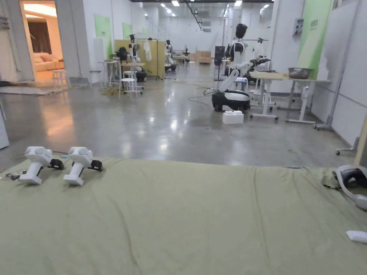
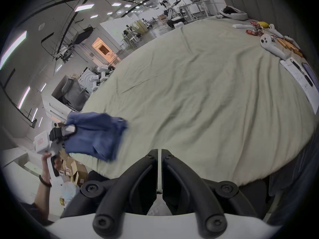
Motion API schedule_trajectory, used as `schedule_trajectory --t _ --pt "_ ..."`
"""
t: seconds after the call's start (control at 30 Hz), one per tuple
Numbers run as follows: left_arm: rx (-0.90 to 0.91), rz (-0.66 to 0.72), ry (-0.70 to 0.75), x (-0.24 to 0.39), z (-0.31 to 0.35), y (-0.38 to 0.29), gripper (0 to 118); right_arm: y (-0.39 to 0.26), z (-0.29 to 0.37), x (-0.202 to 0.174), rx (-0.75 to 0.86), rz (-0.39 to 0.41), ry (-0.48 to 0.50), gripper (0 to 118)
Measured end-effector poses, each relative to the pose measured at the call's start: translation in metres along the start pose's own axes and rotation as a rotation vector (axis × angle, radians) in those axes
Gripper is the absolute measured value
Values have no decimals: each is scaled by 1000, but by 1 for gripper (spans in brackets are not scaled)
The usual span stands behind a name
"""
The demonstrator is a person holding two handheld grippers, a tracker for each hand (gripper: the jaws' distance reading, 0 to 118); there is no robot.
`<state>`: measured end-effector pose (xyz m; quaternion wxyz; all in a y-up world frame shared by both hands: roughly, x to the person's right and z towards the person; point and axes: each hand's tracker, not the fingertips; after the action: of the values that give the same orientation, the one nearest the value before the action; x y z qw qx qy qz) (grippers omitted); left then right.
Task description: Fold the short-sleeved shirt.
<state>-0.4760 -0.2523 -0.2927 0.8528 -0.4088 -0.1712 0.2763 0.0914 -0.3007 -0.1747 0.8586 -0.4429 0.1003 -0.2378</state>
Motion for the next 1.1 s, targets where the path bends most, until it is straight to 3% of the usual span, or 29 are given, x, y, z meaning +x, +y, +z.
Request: schedule_trajectory --t 0.13,0.23,0.3,0.37,0.4,0.43,0.53,0.67,0.83,0.9,0.97,1.03,1.07,1.1 --pt "6 -27 274 -47 42 34 43 -2 -4 -6 7 -4 -19 6" --pt "-12 -9 373 -67 29 36 44 10 -9 -33 85 178 -91 6" --pt "-40 94 362 -84 12 31 57 19 -11 -50 72 277 -89 6" --pt "-110 193 433 -98 -3 30 63 24 -13 -63 48 298 -88 6" --pt "-108 193 504 -99 -1 30 80 28 -13 -64 36 310 -77 6" --pt "-86 166 571 -94 5 31 87 30 -13 -67 30 315 -79 6" --pt "57 -35 746 -46 38 28 89 34 -9 -69 57 332 -130 6" --pt "243 -331 635 75 64 -26 88 34 -1 -76 121 318 -171 6" --pt "284 -669 535 212 17 -80 88 27 24 -95 235 447 -251 6" --pt "329 -741 486 236 -8 -93 88 25 34 -97 267 471 -271 6" --pt "313 -689 418 256 -21 -97 87 24 46 -94 282 473 -275 6" --pt "302 -616 346 264 -28 -103 73 23 56 -90 308 478 -301 6" --pt "309 -634 375 269 -30 -107 64 23 60 -86 327 482 -321 6" --pt "310 -650 391 273 -30 -112 50 23 64 -82 346 476 -337 6"
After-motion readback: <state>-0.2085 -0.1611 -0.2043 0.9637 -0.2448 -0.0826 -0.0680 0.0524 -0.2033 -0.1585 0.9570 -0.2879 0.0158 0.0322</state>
